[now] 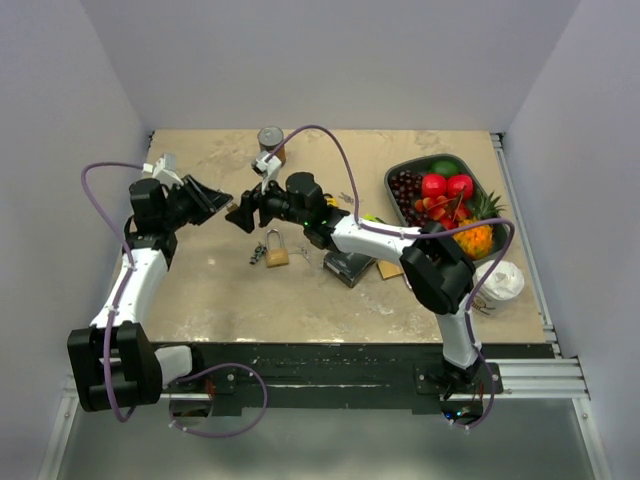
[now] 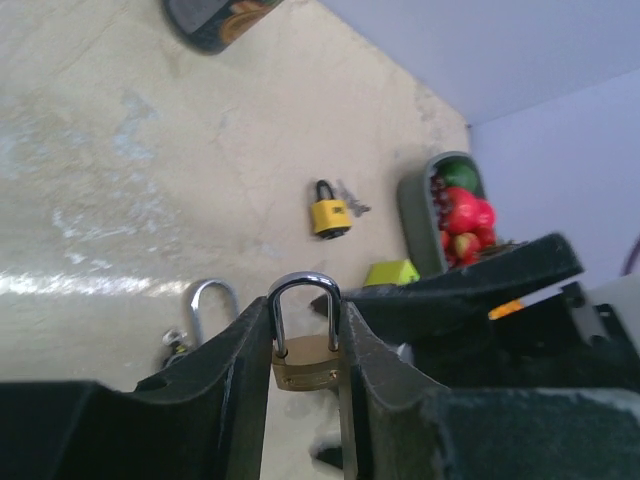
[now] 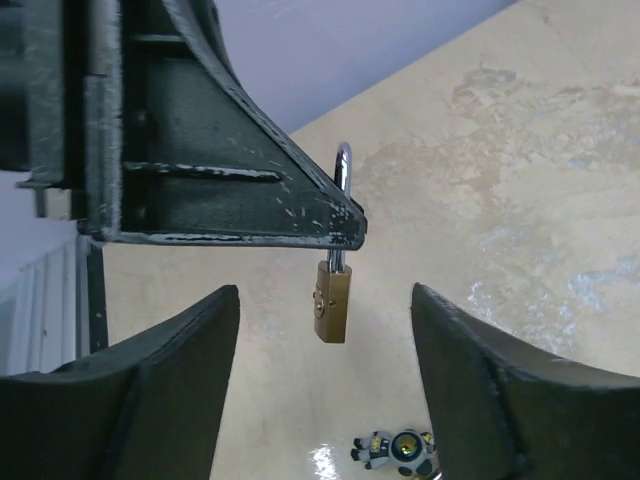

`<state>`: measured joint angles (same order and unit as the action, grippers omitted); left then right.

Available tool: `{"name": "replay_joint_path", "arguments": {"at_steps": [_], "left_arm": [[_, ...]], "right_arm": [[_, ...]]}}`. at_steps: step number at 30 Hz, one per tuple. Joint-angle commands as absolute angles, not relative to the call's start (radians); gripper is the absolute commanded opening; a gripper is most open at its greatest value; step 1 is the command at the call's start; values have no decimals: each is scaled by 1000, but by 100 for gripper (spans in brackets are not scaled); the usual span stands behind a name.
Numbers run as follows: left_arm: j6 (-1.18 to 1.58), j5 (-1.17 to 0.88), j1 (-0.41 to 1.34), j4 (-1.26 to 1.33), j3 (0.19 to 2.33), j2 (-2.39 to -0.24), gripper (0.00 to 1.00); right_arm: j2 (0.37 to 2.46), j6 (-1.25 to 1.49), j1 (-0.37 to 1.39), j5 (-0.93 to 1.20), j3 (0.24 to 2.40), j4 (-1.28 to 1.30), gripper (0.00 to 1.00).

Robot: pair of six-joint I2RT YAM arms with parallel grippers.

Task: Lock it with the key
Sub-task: Place the lock at the center of the board.

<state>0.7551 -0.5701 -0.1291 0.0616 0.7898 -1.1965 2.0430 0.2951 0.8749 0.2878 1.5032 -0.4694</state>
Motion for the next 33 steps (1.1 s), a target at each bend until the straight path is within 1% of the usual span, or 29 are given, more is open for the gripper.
{"name": "replay_joint_path", "arguments": {"at_steps": [1,3,5,10,12,14,22,28,33], "left_arm": [[602,-477,-133,-127,844,-1198,0],[510,-463,-133,-234,888,-1244,0],[451,-453,-135,-293,925,-1276,0],[286,-399,-123,-419,968,-1394,0],[224,-373,-103,-507,1020,-1475,0],[189,-328,-88,-540,1049,-1520,0],[181,-198,24,-560,1100,-1661,0],[210,-161,77,-578,1157,-1761,0],[232,-124,103,-588,1170,-1813,0]], "right_arm": [[1977,265,859,347,1474,-470,84],[1948,255,833,385,1431,-453,96],[1902,224,806,405,1405,-414,99],[1826,149,747,416,1330,-318,99],[1792,124,706,414,1307,-287,99],[1751,115,666,410,1289,-255,99],[1602,-26,586,368,1181,-132,99],[1502,-74,549,342,1138,-23,99],[1439,-90,505,255,1077,35,99]]}}
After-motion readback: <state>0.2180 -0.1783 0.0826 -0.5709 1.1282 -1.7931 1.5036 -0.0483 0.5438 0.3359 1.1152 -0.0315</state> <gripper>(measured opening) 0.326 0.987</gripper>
